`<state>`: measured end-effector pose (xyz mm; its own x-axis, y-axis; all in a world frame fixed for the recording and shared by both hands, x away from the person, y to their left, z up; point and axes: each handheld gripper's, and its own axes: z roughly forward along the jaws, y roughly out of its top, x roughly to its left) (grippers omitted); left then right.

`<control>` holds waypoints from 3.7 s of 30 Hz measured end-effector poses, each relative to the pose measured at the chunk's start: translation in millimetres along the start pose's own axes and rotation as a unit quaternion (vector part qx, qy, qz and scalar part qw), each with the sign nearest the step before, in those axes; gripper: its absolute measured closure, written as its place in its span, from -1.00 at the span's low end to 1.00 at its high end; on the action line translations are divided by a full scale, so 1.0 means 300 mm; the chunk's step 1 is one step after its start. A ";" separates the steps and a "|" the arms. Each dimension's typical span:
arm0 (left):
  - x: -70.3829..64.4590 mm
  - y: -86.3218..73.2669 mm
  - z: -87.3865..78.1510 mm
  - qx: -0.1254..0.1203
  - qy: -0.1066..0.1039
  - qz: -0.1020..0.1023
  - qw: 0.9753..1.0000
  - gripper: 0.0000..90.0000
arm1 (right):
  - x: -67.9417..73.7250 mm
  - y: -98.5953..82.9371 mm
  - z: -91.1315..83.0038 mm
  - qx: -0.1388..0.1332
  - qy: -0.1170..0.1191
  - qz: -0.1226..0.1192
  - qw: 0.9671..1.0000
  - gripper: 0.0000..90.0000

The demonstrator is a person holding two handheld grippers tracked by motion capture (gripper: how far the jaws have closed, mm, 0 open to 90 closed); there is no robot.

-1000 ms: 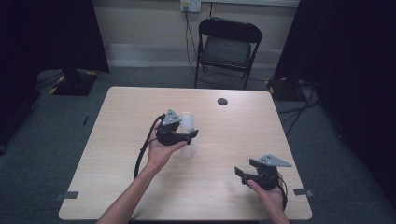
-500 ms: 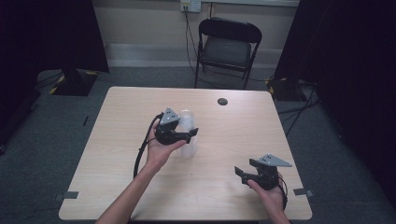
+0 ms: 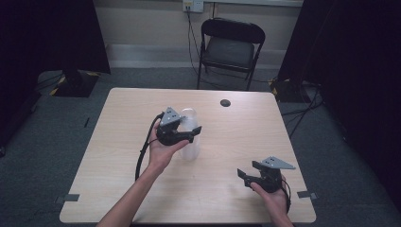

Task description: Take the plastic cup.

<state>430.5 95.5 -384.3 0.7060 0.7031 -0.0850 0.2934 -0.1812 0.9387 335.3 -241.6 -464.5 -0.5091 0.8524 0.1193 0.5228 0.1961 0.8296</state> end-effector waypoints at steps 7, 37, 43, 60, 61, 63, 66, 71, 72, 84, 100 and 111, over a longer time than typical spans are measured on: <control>0.001 0.020 -0.003 -0.010 0.002 -0.009 1.000 -0.29 | 0.002 0.001 0.004 0.002 0.001 -0.005 1.000 -0.40; -0.023 0.120 -0.072 -0.057 -0.010 0.028 0.998 -0.29 | 0.012 0.005 0.003 0.000 0.003 -0.015 1.000 -0.40; -0.028 0.133 -0.100 -0.077 -0.003 0.040 0.996 -0.28 | 0.008 0.004 0.003 -0.001 0.002 -0.013 1.000 -0.40; -0.040 0.138 -0.180 -0.076 -0.013 0.044 0.996 -0.29 | 0.013 0.006 0.004 -0.001 0.006 -0.013 1.000 -0.40; -0.039 0.136 -0.185 -0.075 -0.013 0.045 0.996 -0.29 | 0.013 0.005 0.003 0.000 0.006 -0.012 1.000 -0.40; -0.038 0.131 -0.194 -0.070 -0.016 0.037 0.997 -0.29 | 0.013 0.005 0.002 -0.001 0.006 -0.016 1.000 -0.38; -0.037 0.120 -0.210 -0.068 -0.020 0.030 0.997 -0.29 | 0.013 0.006 0.004 0.004 0.012 -0.016 1.000 -0.36; -0.038 0.104 -0.232 -0.067 -0.024 0.015 0.997 -0.28 | 0.022 0.008 0.009 0.004 0.017 -0.024 1.000 -0.33; -0.039 0.102 -0.236 -0.063 -0.023 0.013 0.998 -0.28 | 0.025 0.009 0.009 0.003 0.016 -0.025 1.000 -0.33; -0.062 0.067 -0.254 -0.040 -0.044 -0.013 0.998 -0.23 | 0.064 0.015 0.013 -0.008 0.029 -0.051 0.998 -0.33; -0.056 0.002 -0.294 -0.007 -0.049 -0.068 0.996 -0.24 | 0.098 0.019 0.020 -0.003 0.051 -0.069 0.996 -0.17; -0.053 -0.062 -0.281 0.025 -0.076 -0.123 0.989 -0.23 | 0.148 0.031 0.020 -0.007 0.060 -0.087 0.994 -0.01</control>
<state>359.5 145.8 -372.1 0.6962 0.6198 -0.3621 0.4972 -0.0526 0.8660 321.7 -199.0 -454.6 -0.6690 0.7424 0.0370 0.4109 0.3279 0.8507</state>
